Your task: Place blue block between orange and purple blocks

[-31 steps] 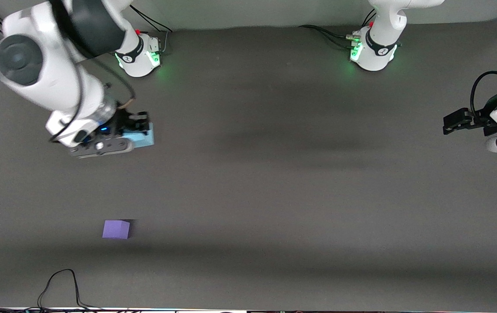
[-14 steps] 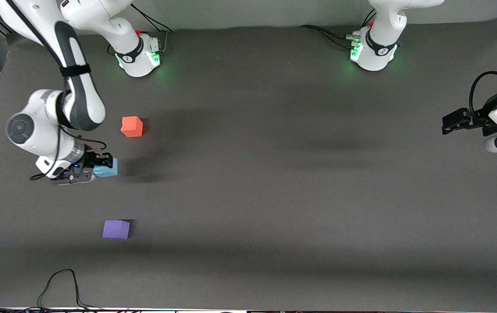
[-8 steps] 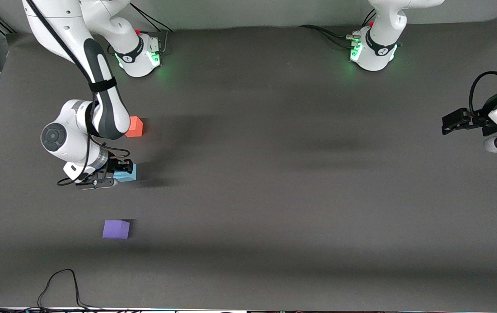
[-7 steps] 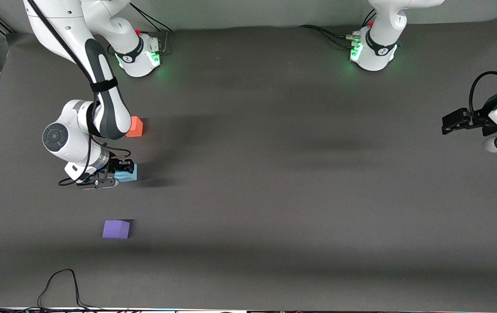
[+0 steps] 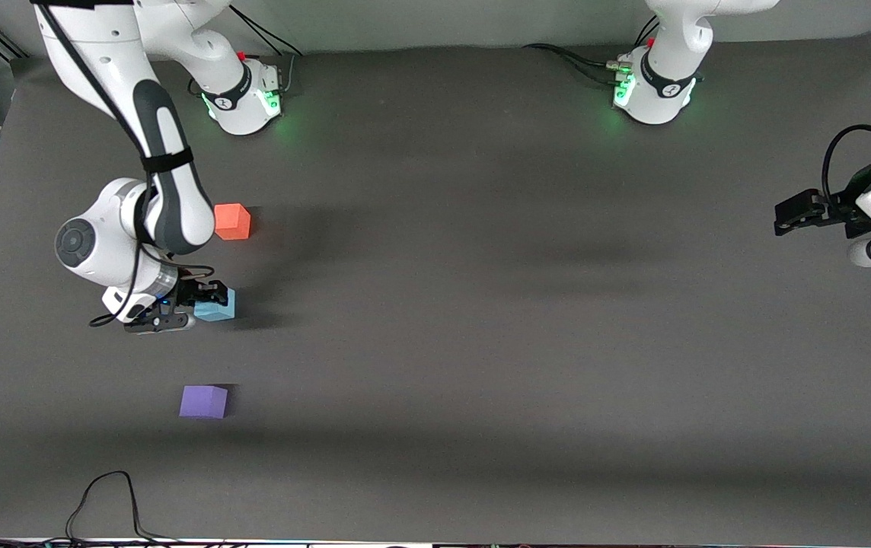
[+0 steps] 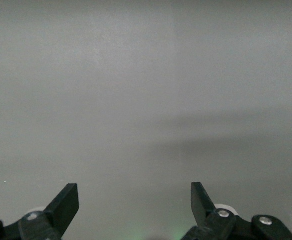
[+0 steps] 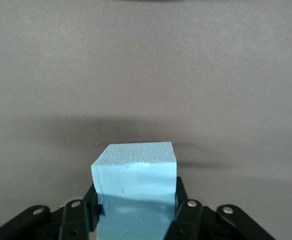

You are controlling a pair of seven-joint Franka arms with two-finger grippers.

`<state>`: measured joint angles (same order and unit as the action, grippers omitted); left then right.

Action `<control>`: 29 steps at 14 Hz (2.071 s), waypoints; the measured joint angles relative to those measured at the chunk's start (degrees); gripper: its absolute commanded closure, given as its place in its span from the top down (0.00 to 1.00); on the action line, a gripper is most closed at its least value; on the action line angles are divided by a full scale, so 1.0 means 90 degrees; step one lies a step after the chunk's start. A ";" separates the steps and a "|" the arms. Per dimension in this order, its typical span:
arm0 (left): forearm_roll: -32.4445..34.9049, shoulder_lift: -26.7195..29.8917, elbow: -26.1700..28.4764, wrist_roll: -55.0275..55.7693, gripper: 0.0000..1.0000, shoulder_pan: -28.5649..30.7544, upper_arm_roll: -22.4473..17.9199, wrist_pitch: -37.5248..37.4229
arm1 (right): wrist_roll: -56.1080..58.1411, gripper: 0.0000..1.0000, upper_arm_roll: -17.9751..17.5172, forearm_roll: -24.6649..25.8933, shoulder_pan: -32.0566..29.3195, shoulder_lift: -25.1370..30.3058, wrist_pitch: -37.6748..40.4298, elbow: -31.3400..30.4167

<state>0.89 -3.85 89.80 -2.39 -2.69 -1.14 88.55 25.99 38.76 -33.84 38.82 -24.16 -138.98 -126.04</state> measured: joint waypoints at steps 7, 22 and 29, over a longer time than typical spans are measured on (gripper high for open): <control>0.0000 -0.0003 0.0001 0.0000 1.00 0.0000 0.0000 0.0002 | 0.0209 1.00 -0.0015 -0.0567 0.0087 -0.0465 -0.0178 0.0176; -0.0001 -0.0003 0.0007 0.0000 1.00 0.0000 0.0000 0.0002 | -0.0750 1.00 0.0818 0.1483 0.0171 0.0750 0.4560 0.3509; -0.0002 -0.0004 0.0009 0.0000 1.00 0.0000 0.0000 0.0002 | -0.2280 1.00 -0.2851 0.2984 -0.2561 0.2393 0.5608 0.3727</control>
<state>0.87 -3.89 89.89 -2.39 -2.69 -1.14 88.57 5.46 13.10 -6.98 15.76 -2.63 -88.51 -92.49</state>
